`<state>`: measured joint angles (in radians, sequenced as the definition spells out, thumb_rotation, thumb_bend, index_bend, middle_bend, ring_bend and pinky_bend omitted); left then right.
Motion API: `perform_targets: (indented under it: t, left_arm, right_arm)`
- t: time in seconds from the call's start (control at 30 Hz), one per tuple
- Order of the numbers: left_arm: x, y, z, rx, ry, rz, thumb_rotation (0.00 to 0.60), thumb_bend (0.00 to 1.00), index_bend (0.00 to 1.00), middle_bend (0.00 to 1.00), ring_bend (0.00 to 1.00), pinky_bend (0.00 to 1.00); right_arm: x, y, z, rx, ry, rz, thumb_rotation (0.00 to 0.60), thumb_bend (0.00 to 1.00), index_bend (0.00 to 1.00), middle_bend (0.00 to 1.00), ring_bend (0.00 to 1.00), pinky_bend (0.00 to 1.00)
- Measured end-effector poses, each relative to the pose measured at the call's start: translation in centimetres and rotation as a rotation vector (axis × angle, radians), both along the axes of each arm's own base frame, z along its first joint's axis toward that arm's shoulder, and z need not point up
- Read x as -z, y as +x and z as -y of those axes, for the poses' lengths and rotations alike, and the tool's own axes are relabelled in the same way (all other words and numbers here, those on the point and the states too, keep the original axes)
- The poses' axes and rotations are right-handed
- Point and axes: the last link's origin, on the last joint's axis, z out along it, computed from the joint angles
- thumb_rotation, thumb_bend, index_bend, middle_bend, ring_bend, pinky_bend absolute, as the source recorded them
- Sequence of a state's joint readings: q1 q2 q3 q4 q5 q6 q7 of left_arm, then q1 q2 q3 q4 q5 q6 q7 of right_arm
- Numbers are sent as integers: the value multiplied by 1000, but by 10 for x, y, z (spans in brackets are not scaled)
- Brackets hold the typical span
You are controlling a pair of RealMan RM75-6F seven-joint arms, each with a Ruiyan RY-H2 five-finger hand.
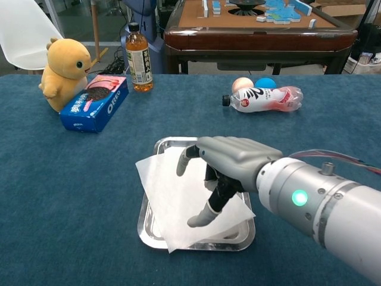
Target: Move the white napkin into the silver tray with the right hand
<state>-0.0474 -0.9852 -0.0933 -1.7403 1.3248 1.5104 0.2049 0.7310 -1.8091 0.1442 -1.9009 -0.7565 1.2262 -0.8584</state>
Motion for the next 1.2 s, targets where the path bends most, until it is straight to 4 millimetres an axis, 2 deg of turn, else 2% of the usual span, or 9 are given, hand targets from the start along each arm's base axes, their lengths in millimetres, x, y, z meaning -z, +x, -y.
perform_targets:
  t: [0.13,0.17,0.23,0.3,0.4,0.6,0.67,0.9,1.2]
  left_arm:
    - [0,0,0,0,1,1,600,35,463,319,224,414]
    - [0,0,0,1,2,2,600,35,463,319,224,414]
    - [-1,1,0,1,2,3,600,36,463,319,224,414]
    - [-1,1,1,1,3,4,600,36,463,319,224,414]
    - [-2,0,0,-1,3,4,600,36,464,319,224,414]
    - [-3,0,0,-4,5,6,600,35,464,319,224,414]
    - [-3,-1,0,-5,6,5,600,35,464,319,224,414]
    - [-3,0,1,-5,6,7,600,35,464,319,224,414]
    - [-3,-1,0,-7,5,9,600,35,464,319,224,414]
  right_arm:
    - [-4,2,4,-16,-28,17,600,5,315,1000,1000,1000]
    - [-5,2,6,-22,-40,17,600,50,343,1000,1000,1000]
    - [-5,0,12,-37,-71,7,600,234,416,1000,1000,1000]
    - [-4,-5,20,-52,-102,-16,600,477,455,1000,1000,1000]
    - [0,-12,33,-79,-127,-67,600,698,456,1000,1000,1000]
    - [9,-24,54,-135,-132,-207,600,971,455,1000,1000,1000]
    - [11,-26,58,-141,-126,-240,600,1000,456,1000,1000,1000]
    - [17,-31,70,-186,-153,-337,600,1000,456,1000,1000,1000]
    - [24,-32,80,-232,-218,-351,600,1000,437,1000,1000,1000]
